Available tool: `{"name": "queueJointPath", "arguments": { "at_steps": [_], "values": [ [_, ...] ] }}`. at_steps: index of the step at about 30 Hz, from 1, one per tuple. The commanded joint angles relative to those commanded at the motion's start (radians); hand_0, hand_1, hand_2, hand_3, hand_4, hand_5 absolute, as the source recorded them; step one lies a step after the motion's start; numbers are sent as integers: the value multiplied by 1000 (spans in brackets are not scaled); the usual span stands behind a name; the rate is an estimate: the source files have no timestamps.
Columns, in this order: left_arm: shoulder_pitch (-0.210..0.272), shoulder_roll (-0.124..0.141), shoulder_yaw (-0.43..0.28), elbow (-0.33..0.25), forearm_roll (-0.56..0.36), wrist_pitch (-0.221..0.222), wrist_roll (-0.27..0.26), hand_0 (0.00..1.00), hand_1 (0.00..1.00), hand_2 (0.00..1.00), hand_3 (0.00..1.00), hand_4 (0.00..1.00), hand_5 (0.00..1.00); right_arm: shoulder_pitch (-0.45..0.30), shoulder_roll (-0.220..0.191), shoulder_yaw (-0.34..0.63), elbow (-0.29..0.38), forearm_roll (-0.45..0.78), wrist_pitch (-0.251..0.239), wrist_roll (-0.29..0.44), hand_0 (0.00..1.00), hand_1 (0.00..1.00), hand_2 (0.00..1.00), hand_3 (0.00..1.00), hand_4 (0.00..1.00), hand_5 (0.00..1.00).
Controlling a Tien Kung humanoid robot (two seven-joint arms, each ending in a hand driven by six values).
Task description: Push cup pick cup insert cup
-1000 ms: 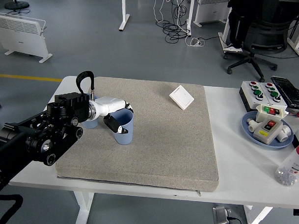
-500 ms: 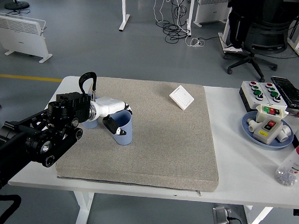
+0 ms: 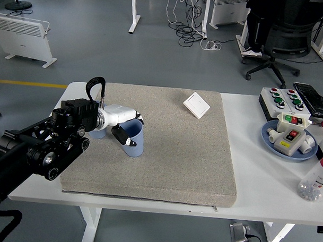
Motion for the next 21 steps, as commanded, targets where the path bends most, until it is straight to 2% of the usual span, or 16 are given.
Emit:
{"name": "queueJointPath", "arguments": {
  "at_steps": [3,12,18,20,21],
  "values": [
    [-2,2,1,-6,-1,-4,3,441,469,555,525,275,2,0,0,2,0,-2,-1,0,752,634,643,564,82,443],
    [-4,11,0,-33,-6,-13,9,435,461,551,518,270,2,-1,0,5,0,-3,-2,0,752,634,640,563,82,443],
    [-13,36,7,-100,-19,-37,30,428,452,531,510,270,2,-3,0,8,0,-2,-3,1,752,634,640,563,81,444],
    [-26,54,6,-140,-21,-53,42,428,452,531,510,270,2,-6,1,11,0,0,-3,1,752,634,640,563,81,444],
    [-28,58,5,-151,-23,-56,44,430,453,479,462,266,2,-7,1,11,0,1,-3,1,752,632,640,563,81,442]
  ]
}}
